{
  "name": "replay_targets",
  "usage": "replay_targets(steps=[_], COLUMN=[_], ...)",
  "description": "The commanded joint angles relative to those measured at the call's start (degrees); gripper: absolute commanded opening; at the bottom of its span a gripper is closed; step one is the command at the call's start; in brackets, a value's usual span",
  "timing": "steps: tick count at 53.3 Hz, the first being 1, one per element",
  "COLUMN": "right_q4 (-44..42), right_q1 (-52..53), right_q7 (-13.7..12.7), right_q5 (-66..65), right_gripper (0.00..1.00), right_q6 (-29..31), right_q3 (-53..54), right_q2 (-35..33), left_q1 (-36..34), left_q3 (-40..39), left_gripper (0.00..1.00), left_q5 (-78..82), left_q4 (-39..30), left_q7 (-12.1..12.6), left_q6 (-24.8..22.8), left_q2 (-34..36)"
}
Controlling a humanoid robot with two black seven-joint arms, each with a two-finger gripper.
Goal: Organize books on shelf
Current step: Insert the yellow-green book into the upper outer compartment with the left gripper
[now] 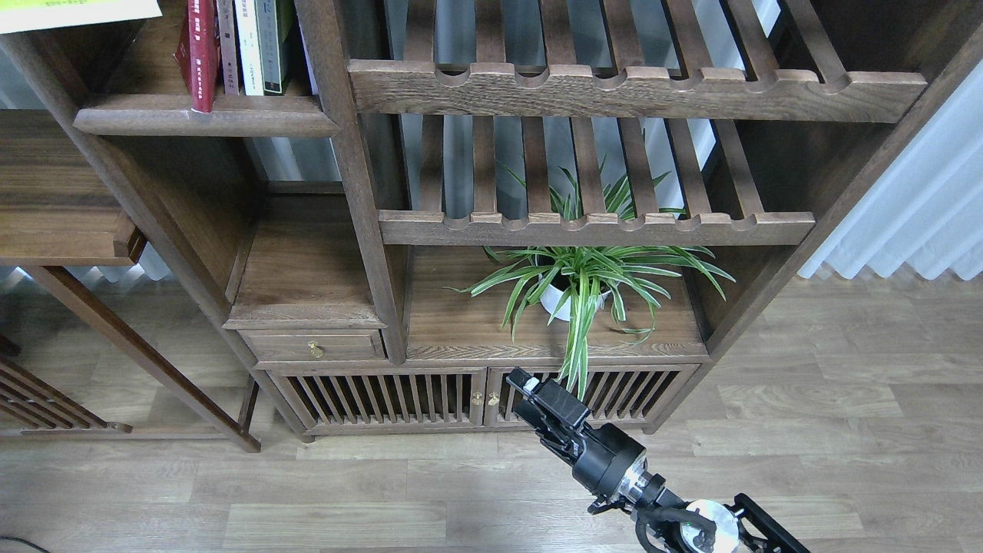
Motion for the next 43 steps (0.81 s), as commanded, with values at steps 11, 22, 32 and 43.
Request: replay_targets(steps=[11,22,32,43], right_q4=[1.20,1.29,1.38,1.90], right_q1=[-1.08,-1.25,-1.34,-1.34], right_q7=[0.00,0.00,-0.09,0.00], right_q5=[0.09,0.09,0.09,0.09], right_gripper=[0.99,0.99,0.99,0.99], right_q6=[0.38,1.52,1.52,1.52], right_q3=[0.09,0.09,-0.17,0.00], right_q2=[0.00,0.00,0.00,0.00], left_q1=[-9.67,-13.45,-18.10,-24.61], left_q3=[5.15,5.94,9.37,15.17], left_gripper=[0.04,0.04,0.04,0.04], left_q5=[4.45,4.98,5.68,5.86], left_q4=[9.65,16.06,20.72,28.01], left_q7=[-0.06,-0.15,-1.20,-4.45], left_q6=[0.00,0.00,0.00,0.00], left_q2=[-5.64,-6.34,-8.01,-8.36])
